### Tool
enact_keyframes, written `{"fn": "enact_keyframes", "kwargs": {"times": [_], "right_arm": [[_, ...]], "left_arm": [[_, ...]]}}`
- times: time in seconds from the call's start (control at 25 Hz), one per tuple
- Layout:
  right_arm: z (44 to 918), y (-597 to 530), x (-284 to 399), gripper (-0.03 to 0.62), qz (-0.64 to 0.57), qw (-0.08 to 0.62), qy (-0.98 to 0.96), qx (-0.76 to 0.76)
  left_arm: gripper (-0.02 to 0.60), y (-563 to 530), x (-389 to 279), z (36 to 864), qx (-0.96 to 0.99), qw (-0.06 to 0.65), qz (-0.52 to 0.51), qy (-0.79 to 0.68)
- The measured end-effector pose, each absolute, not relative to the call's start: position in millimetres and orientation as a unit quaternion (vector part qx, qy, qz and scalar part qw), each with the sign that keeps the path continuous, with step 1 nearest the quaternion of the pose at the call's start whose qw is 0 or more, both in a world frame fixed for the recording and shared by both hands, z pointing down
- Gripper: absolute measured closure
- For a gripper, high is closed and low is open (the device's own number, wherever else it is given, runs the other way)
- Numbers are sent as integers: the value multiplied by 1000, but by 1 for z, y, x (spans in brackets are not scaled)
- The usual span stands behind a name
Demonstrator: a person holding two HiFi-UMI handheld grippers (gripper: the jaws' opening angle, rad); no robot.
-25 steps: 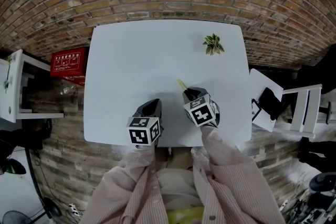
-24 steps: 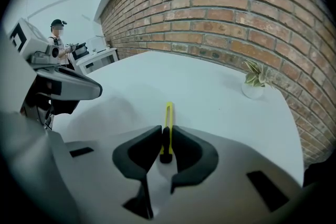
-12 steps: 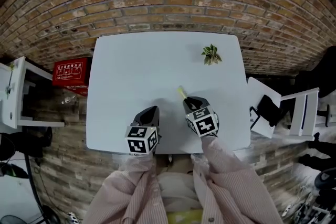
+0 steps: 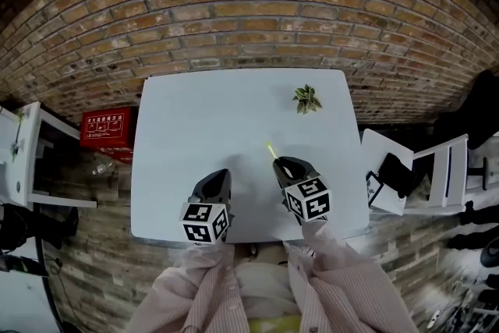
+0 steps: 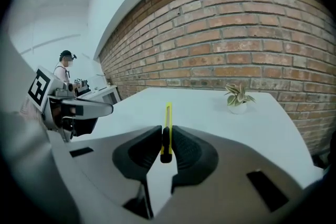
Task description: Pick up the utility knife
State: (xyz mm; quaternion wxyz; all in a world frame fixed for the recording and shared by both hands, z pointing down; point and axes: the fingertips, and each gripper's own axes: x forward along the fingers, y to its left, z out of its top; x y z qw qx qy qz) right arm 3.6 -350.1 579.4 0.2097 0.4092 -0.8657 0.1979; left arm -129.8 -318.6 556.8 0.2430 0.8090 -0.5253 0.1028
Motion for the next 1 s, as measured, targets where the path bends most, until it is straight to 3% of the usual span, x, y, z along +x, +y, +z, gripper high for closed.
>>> {"fn": "enact_keyframes", "kwargs": {"times": [1.0], "right_arm": [[440,-362,23,531,118,18,-891,439]], "left_arm": [[590,-332,-155,444,820,116,31,-560]]}}
